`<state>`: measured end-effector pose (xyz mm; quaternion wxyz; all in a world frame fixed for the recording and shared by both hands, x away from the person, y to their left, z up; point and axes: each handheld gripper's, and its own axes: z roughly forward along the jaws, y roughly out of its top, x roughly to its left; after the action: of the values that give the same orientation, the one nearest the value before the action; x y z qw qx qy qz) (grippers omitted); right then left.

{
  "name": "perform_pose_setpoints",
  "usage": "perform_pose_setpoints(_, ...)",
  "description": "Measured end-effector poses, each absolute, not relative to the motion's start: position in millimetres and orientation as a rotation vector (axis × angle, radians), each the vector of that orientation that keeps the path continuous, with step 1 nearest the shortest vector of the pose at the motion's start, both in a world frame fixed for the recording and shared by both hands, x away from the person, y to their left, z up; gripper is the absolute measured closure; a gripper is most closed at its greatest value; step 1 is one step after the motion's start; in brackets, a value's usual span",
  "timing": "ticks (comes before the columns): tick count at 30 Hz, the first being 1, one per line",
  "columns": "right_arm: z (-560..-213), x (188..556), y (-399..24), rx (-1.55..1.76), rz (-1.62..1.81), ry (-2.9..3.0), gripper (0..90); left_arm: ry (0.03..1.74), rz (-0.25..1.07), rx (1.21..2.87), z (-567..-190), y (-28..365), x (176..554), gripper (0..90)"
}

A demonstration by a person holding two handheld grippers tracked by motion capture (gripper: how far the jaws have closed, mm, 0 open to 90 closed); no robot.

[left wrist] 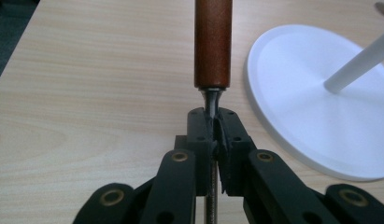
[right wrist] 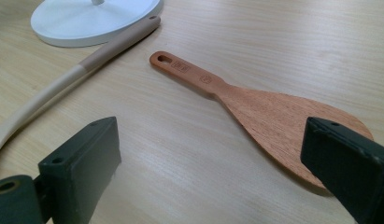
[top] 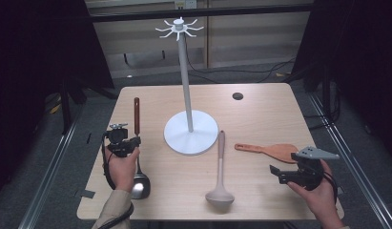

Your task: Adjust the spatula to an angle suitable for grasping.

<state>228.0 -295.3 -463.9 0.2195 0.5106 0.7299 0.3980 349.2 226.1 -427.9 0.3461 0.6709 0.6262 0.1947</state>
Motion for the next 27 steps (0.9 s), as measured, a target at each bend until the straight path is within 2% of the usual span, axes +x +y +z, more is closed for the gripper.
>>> perform_pose_setpoints(8,-463,228,-293,1.392,1.120,2.039,1.7,1.501,0.527,1.701,-410,215,337,84.9)
perform_pose_setpoints(27,-462,228,-290,1.348,1.173,2.064,0.1,1.337,0.553,1.612,-395,186,327,84.9)
